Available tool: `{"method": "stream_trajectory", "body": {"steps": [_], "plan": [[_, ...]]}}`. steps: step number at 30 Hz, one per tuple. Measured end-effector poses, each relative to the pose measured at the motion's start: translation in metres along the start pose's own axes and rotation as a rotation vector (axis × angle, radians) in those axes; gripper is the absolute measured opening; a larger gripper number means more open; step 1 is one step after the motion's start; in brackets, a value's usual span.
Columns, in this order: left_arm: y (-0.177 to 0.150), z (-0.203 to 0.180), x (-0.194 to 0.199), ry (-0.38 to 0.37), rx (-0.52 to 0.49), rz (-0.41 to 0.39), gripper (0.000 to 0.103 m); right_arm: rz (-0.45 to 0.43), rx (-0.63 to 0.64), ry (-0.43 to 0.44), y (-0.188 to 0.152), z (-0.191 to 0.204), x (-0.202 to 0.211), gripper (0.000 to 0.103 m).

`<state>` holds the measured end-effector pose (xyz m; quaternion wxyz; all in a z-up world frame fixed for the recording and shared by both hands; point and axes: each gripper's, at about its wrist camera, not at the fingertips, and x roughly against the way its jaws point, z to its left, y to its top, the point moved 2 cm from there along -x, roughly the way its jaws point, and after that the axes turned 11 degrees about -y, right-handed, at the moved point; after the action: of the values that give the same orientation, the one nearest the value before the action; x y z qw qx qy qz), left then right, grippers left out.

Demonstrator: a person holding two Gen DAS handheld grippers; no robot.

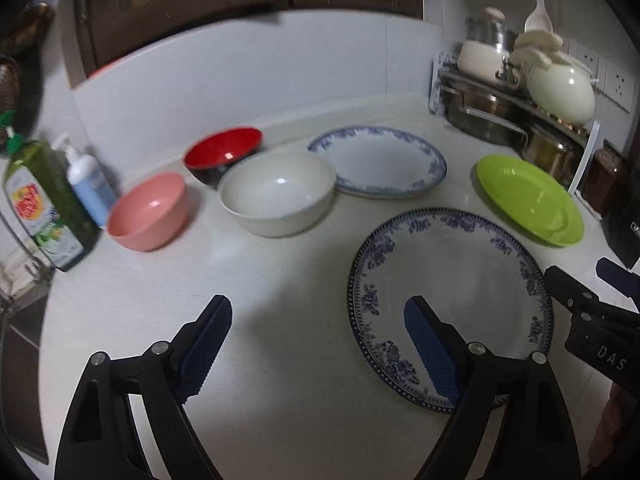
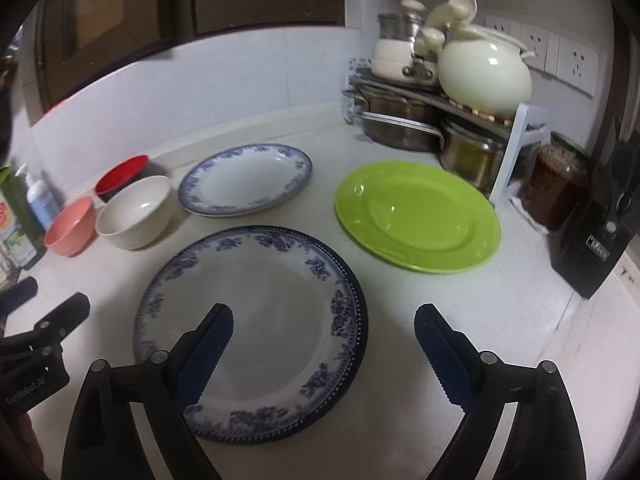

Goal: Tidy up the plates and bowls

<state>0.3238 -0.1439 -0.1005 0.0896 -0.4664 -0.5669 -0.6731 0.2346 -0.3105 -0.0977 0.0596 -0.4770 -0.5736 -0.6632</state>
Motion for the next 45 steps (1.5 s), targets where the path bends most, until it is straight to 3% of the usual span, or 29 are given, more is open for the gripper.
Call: {"method": "stream_trajectory", "body": {"steps": [8, 17, 36, 40, 45], "plan": [[0.0, 0.002, -0.045, -0.039, -0.012, 0.079, 0.073, 0.073, 0.005, -0.03, -0.001, 0.002, -0.039, 0.082], [0.007, 0.001, -0.079, -0.095, 0.016, 0.142, 0.065, 0.11, -0.007, -0.03, 0.006, 0.001, -0.066, 0.076], [0.008, -0.008, -0.098, -0.123, 0.031, 0.203, 0.047, 0.206, 0.01, 0.029, 0.005, -0.002, -0.093, 0.043], [0.008, -0.01, -0.098, -0.134, 0.032, 0.204, 0.041, 0.211, 0.022, 0.028, 0.004, -0.001, -0.094, 0.04], [0.008, -0.011, -0.098, -0.133, 0.037, 0.207, 0.04, 0.213, 0.034, 0.034, 0.004, -0.002, -0.094, 0.038]]}}
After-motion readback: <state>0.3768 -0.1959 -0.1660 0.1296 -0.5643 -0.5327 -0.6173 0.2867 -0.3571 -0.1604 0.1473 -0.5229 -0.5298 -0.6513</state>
